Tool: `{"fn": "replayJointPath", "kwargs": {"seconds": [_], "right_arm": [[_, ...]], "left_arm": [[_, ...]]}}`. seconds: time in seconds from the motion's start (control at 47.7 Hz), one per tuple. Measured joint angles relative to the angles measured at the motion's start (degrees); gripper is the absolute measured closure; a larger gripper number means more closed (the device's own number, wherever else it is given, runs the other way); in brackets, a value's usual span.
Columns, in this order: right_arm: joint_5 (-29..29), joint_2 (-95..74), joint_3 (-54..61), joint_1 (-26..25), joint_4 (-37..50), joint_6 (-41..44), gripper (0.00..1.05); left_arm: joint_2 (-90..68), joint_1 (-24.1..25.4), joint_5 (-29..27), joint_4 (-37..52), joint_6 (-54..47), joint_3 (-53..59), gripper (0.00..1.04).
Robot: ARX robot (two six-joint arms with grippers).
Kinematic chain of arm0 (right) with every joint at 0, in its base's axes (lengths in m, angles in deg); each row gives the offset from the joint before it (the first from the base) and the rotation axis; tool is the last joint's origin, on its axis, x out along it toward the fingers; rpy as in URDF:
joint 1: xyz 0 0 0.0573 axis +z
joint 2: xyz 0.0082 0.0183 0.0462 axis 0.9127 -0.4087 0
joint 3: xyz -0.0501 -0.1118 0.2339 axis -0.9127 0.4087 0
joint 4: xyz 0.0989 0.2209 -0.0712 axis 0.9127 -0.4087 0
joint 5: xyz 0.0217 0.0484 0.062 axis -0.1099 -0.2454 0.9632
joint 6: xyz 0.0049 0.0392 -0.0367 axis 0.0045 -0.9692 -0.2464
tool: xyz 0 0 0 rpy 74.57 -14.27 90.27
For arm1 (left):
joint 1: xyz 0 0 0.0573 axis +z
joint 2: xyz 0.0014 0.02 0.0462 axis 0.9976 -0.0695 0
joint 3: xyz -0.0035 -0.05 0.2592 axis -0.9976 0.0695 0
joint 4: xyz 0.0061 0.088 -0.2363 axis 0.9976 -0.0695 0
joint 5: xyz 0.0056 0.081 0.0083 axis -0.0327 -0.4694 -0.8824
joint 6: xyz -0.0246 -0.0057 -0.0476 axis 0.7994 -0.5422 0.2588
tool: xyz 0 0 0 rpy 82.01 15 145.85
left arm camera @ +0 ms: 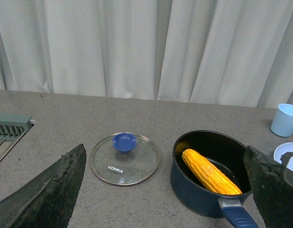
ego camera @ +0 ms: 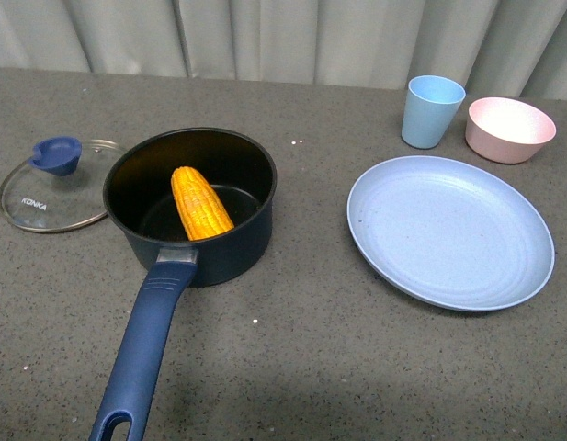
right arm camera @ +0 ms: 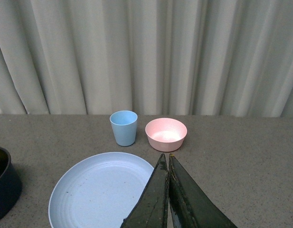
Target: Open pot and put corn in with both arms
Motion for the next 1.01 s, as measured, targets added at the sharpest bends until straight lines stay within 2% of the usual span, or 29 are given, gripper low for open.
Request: {"fn": "replayJointPath", "kwargs": {"seconds": [0.398, 0.524, 0.629, 0.734, 1.007], "right_arm": [[0.0, 5.5, 0.0, 0.0, -5.5, 0.0, 1.04], [0.1, 13.3, 0.0, 0.0, -15.1, 0.0, 1.04], [0.1, 15.3, 0.0, 0.0, -15.6, 0.0, 1.04], [0.1, 15.3, 0.0, 0.0, -15.7, 0.0, 0.84], [0.1, 15.3, 0.0, 0.0, -15.7, 0.0, 0.24]], "left_arm": [[0.0, 0.0, 0.0, 0.0, 0.0, 0.0, 0.06], [0.0, 0.0, 0.0, 0.0, 0.0, 0.0, 0.06], [0.0, 0.0, 0.0, 0.0, 0.0, 0.0, 0.06], [0.0, 0.0, 0.0, 0.0, 0.0, 0.0, 0.06], [0.0, 0.0, 0.0, 0.0, 0.0, 0.0, 0.06]]}}
